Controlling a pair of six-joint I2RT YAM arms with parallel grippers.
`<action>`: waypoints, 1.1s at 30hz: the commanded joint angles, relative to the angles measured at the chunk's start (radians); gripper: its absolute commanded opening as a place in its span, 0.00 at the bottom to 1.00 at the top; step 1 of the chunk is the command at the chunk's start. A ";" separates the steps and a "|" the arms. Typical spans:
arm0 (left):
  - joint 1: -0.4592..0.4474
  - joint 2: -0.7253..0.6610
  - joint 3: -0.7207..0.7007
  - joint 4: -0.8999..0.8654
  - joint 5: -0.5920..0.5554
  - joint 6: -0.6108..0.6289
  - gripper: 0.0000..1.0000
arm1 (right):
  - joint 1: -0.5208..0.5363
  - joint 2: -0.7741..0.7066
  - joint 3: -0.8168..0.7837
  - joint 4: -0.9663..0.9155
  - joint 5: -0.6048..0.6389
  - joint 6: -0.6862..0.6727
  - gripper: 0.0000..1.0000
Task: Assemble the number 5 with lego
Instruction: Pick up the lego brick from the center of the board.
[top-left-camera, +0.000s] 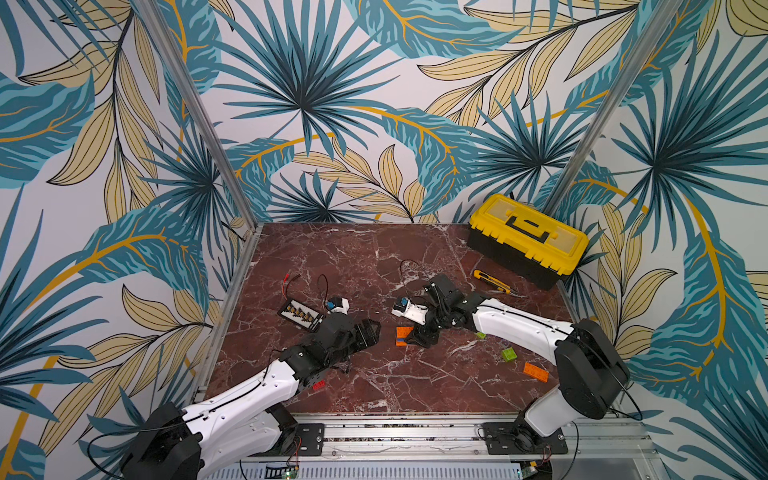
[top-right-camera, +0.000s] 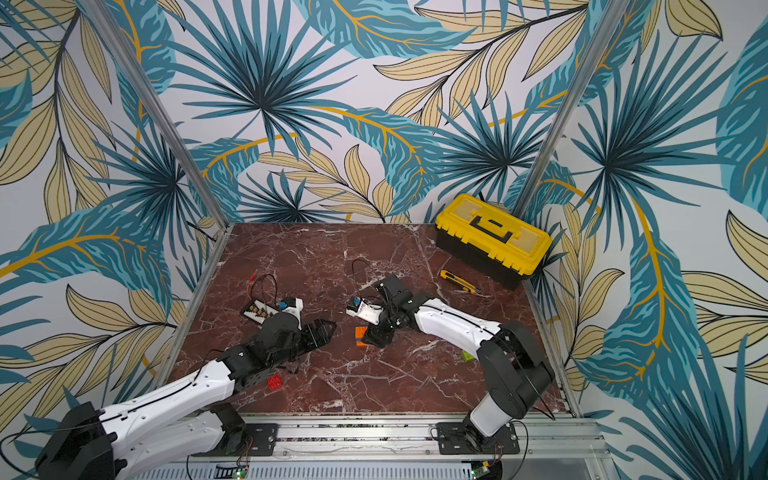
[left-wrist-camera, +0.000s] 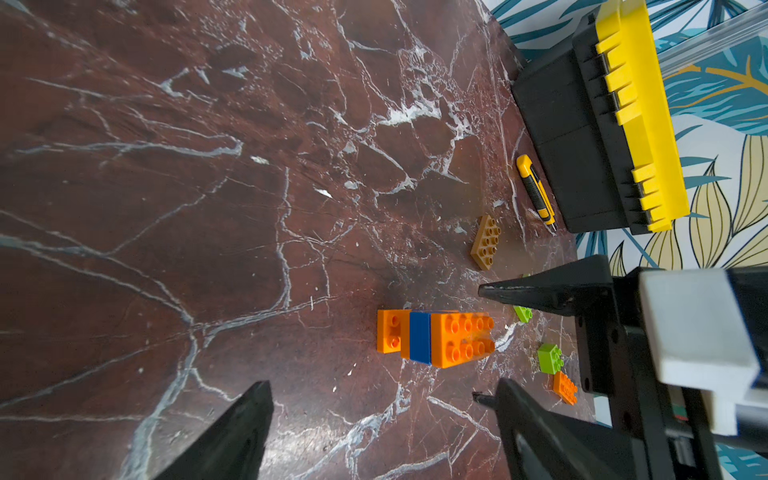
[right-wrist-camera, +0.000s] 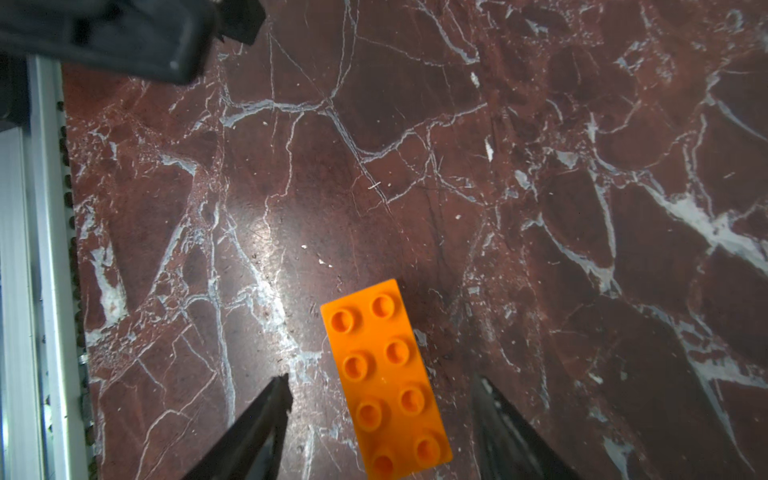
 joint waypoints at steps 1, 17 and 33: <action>0.004 -0.026 -0.026 -0.037 -0.032 0.003 0.87 | 0.011 0.041 0.033 -0.067 -0.008 -0.024 0.69; 0.005 -0.036 -0.021 -0.069 -0.034 0.002 0.89 | 0.011 0.158 0.144 -0.162 0.029 -0.036 0.53; 0.005 -0.043 -0.023 -0.083 -0.042 -0.002 0.90 | 0.011 0.237 0.242 -0.227 -0.008 -0.007 0.40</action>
